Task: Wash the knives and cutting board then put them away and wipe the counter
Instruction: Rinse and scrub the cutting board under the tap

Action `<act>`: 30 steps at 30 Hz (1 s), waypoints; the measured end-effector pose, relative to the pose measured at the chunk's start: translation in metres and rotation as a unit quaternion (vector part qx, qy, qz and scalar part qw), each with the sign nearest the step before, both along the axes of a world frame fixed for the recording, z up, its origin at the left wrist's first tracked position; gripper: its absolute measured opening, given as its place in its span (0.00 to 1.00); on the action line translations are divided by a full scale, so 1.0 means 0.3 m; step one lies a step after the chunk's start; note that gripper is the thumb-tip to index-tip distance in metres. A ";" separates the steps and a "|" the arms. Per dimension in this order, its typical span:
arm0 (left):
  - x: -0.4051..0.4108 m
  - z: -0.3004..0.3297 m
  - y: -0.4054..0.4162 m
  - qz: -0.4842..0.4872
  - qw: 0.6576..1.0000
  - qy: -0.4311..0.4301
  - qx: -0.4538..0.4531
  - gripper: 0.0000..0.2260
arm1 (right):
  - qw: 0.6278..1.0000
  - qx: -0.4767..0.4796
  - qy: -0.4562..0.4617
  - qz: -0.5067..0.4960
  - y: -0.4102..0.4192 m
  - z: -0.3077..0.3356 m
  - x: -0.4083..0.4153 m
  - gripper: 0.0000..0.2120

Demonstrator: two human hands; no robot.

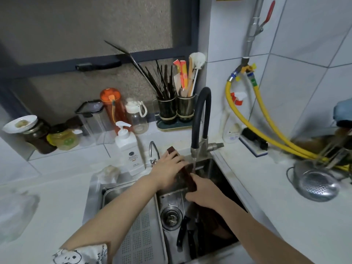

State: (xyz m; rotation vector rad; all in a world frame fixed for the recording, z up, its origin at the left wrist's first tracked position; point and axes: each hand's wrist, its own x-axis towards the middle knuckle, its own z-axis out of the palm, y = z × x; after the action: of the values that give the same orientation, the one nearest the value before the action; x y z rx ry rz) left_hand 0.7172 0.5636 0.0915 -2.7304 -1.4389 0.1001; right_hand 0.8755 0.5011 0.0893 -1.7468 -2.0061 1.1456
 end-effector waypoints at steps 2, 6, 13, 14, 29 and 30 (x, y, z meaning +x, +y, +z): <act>0.007 -0.012 0.031 -0.022 1.000 0.012 -0.010 0.25 | 1.000 0.011 -0.008 -0.015 -0.005 0.016 0.007 0.21; 0.056 0.030 0.094 -0.058 0.997 -0.038 -0.040 0.21 | 0.999 0.003 -0.002 -0.044 0.007 0.046 0.077 0.13; 0.030 0.013 0.130 -0.145 0.984 -0.099 -0.002 0.19 | 0.998 0.038 -0.034 -0.047 -0.006 0.038 0.111 0.13; 0.031 0.012 0.132 -0.154 0.983 -0.097 0.006 0.18 | 0.997 0.045 -0.037 -0.049 -0.013 0.040 0.116 0.13; 0.034 0.031 -0.003 -0.044 0.984 -0.171 -0.024 0.20 | 0.993 0.084 -0.077 0.033 0.011 0.143 0.213 0.17; 0.034 0.031 -0.011 -0.028 0.986 -0.165 -0.018 0.20 | 0.992 0.088 -0.080 0.042 0.020 0.149 0.216 0.16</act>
State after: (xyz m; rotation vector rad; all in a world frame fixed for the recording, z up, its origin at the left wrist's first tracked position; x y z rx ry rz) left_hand 0.7275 0.5603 0.1009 -2.9190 -1.4365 -0.3488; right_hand 0.9401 0.5073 0.1338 -1.7287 -2.2194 0.8450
